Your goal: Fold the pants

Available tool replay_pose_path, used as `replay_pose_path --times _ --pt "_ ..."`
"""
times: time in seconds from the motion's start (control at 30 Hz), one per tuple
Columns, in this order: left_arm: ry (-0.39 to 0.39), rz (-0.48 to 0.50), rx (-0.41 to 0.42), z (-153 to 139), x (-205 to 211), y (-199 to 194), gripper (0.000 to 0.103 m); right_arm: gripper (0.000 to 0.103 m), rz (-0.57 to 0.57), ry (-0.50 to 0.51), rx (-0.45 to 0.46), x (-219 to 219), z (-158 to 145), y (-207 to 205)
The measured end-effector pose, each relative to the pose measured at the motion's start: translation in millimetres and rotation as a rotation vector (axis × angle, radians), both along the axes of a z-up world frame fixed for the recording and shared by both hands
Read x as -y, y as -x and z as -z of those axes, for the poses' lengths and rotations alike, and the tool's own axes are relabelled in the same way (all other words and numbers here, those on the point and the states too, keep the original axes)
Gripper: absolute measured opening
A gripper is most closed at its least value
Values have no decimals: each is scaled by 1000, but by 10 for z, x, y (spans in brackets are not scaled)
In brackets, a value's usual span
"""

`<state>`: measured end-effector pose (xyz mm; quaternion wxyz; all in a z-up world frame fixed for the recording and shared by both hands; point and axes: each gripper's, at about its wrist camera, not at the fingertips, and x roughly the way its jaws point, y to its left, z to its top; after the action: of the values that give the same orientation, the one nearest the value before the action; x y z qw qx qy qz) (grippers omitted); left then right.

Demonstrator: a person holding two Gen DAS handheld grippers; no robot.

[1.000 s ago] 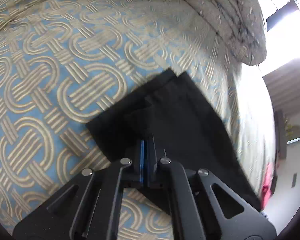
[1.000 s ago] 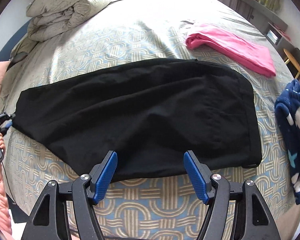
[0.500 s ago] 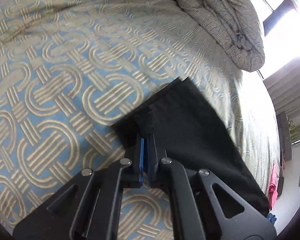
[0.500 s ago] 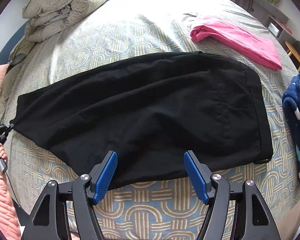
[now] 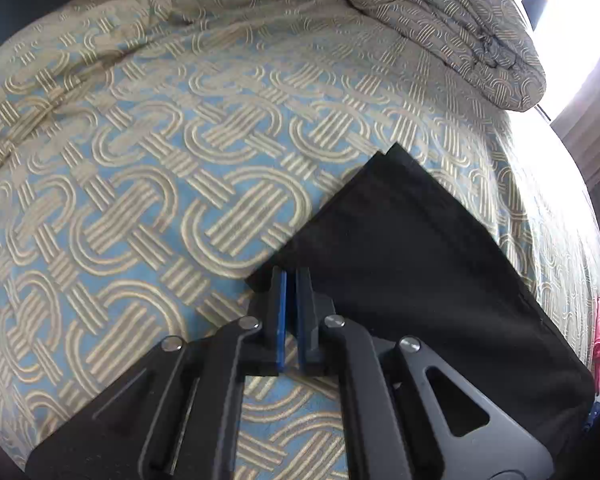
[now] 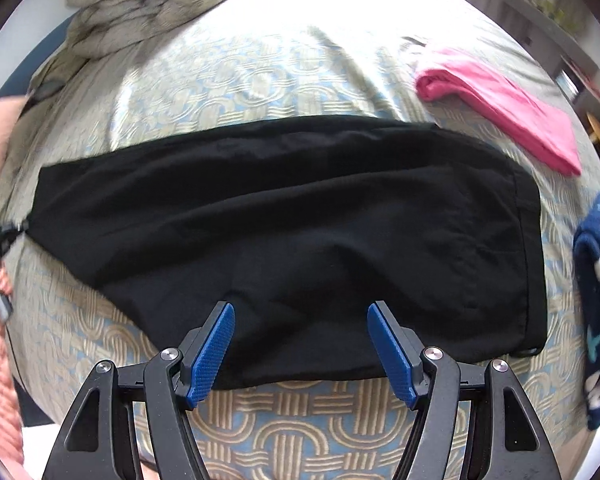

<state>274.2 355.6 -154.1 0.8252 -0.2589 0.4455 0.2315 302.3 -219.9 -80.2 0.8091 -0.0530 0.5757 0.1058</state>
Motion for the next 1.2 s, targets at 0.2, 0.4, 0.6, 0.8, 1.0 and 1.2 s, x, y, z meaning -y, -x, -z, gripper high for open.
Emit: replay_pose_path --times 0.2,0.4,0.6,0.8,1.0,1.2 --pt "-38 -33 -15 -82 -123 65 5 70 -409 126 97 -660 37 488" --pt "78 5 20 -46 -118 105 9 68 -588 231 112 -1201 466 771" --pt "122 78 13 10 111 9 47 9 -450 237 36 -1117 692 488" --pt "143 28 -4 55 29 -135 4 3 -453 161 62 -1065 509 578" --pt "142 -31 59 -60 -162 10 5 3 -507 19 47 -997 234 805" --pt "167 -37 53 95 -177 71 5 4 -497 65 -63 -988 595 830"
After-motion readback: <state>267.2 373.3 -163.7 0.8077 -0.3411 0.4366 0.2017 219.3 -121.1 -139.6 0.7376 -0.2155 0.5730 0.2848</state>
